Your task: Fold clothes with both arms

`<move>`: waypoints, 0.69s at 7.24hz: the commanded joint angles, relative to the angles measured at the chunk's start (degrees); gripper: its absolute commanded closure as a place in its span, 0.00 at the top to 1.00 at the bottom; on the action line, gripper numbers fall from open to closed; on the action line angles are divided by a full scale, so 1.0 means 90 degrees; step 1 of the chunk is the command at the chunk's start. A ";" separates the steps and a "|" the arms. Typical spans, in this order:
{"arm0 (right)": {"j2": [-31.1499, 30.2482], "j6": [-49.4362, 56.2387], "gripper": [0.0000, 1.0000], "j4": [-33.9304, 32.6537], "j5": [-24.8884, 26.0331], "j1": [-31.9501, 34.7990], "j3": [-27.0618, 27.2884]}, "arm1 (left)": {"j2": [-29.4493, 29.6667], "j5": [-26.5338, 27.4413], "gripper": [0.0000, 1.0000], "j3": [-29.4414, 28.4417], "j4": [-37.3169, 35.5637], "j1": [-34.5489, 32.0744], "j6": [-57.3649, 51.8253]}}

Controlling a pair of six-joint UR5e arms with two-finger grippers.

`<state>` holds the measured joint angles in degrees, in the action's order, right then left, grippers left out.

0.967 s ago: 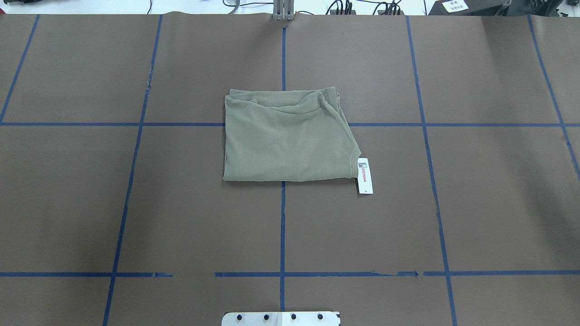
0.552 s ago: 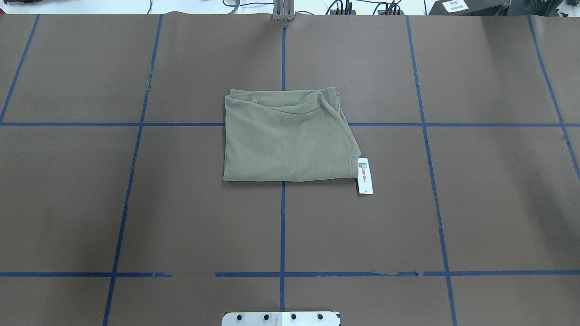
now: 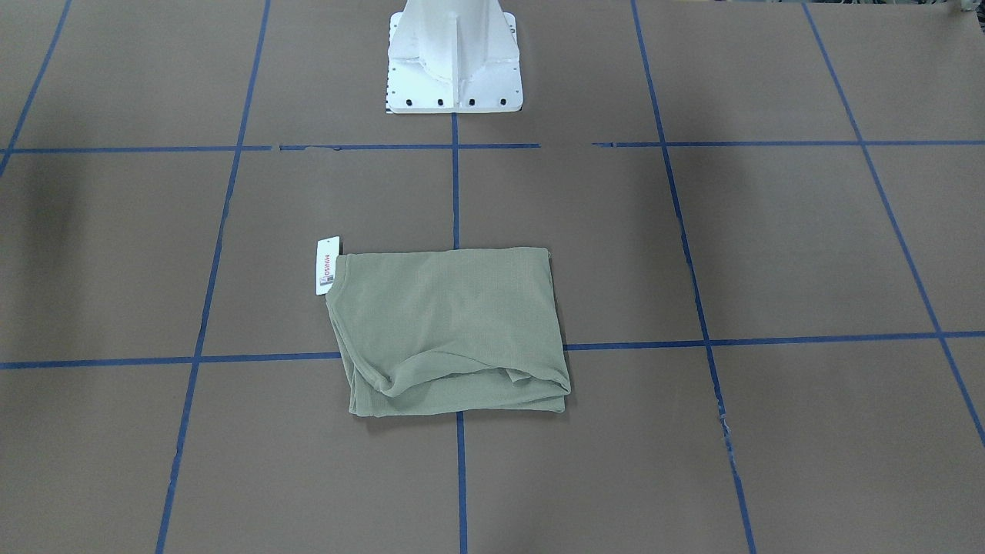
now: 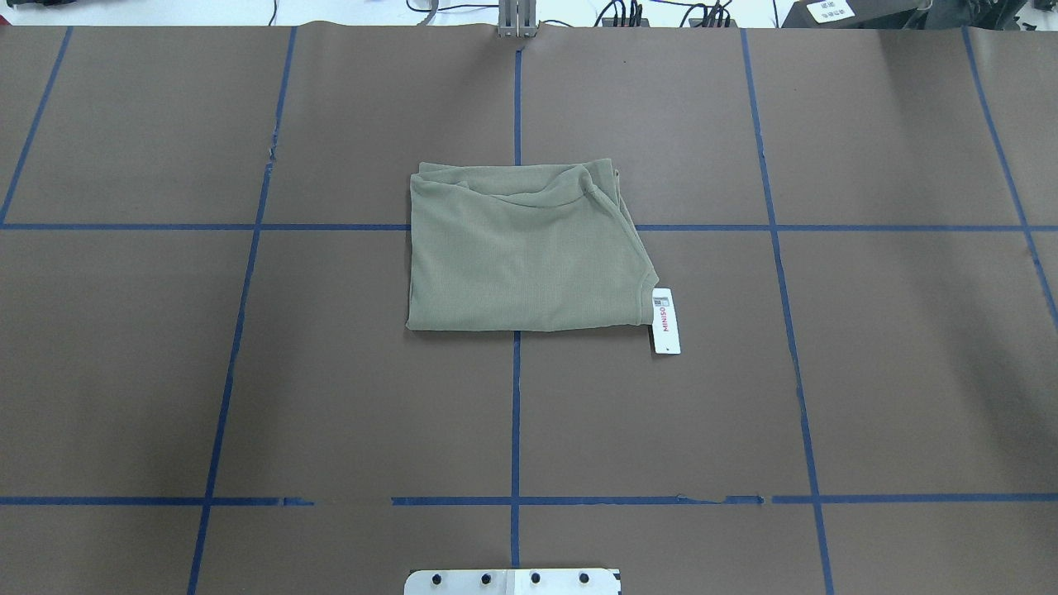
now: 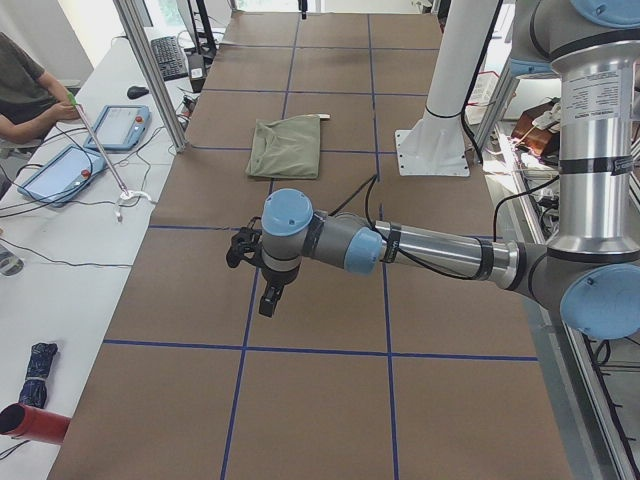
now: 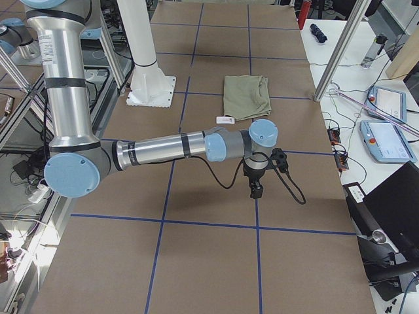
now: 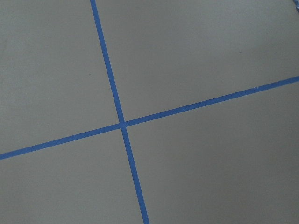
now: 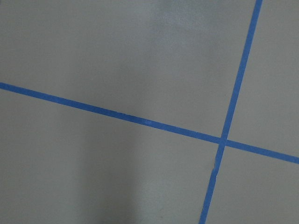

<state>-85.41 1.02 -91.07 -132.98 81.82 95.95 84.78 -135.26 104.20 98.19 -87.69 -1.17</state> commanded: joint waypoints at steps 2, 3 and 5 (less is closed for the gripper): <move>-0.0129 0.0004 1.00 -0.0008 0.0010 0.0127 0.0013 | 0.0033 0.0029 1.00 -0.0200 -0.0022 -0.0003 0.0062; -0.0139 0.0004 1.00 -0.0008 0.0010 0.0224 0.0013 | 0.0043 0.0029 1.00 -0.0288 -0.0032 -0.0003 0.0062; -0.0198 0.0004 1.00 -0.0008 0.0020 0.0391 0.0052 | 0.0062 0.0010 1.00 -0.0677 -0.0012 -0.0003 0.0052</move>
<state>-86.94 1.05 -91.14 -132.83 84.49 96.25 85.13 -135.05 100.55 97.97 -87.71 -0.64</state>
